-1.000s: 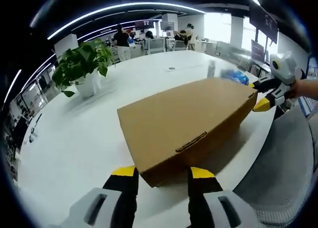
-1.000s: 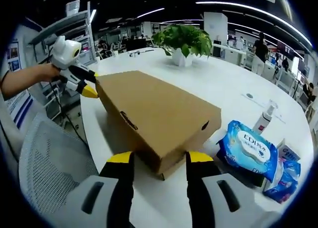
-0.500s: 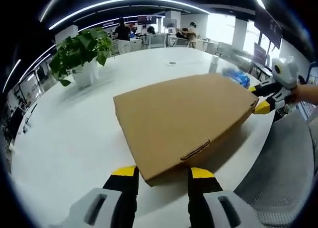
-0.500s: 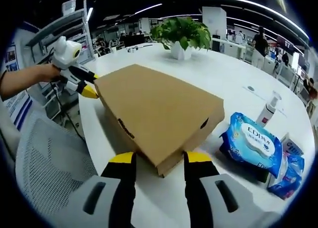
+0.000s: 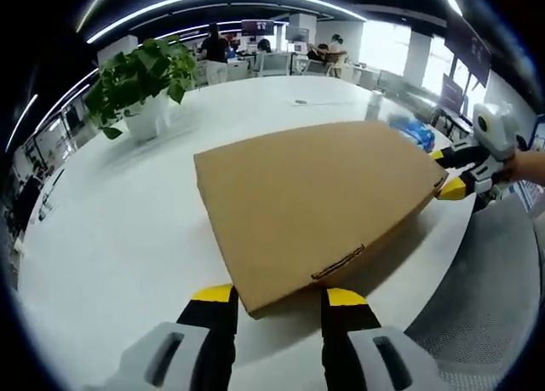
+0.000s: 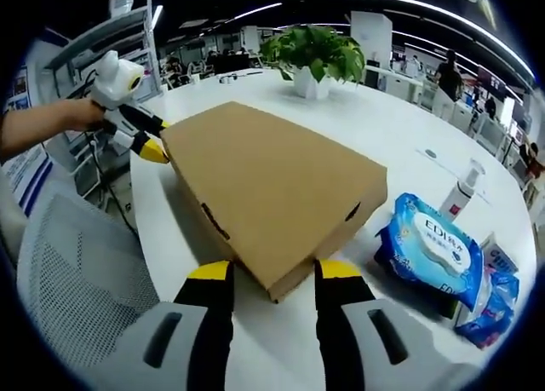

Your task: Operate the shoe box by opening the lid, removing the specified soft item, and placing it in the target area until the item is outside and the box remains undamaged.

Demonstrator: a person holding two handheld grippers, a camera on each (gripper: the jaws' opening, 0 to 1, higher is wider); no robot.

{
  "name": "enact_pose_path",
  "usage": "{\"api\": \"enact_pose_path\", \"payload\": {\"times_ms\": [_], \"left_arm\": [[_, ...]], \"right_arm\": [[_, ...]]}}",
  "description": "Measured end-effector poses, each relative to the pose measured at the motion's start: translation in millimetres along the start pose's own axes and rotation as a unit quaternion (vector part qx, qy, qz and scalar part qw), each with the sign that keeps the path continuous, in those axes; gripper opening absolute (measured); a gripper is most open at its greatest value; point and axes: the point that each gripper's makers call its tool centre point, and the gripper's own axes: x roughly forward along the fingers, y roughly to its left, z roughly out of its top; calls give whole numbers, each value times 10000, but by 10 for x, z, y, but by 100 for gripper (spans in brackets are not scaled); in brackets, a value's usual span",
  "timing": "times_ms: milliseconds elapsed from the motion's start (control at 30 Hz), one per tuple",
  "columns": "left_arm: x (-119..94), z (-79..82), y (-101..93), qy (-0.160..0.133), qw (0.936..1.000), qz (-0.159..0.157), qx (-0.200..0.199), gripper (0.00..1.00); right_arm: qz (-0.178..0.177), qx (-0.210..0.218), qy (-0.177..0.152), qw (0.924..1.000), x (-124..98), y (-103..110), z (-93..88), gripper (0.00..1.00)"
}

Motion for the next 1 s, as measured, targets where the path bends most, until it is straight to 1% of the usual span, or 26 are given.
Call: {"api": "enact_pose_path", "payload": {"times_ms": [400,767,900,1000], "left_arm": [[121,139,77,-27,10000,-27,-25,39],[273,321,178,-44,9999,-36,-98,39],[341,334,195,14,9999,-60,-159,38],[381,346,205,42,9999,-29,-94,37]], "right_arm": [[-32,-57,26,10000,98,-199,90,34],[-86,-165,98,9998,216,-413,195,34],[-87,-217,128,9996,254,-493,236,35],[-86,-251,159,9995,279,-542,257,35]]}}
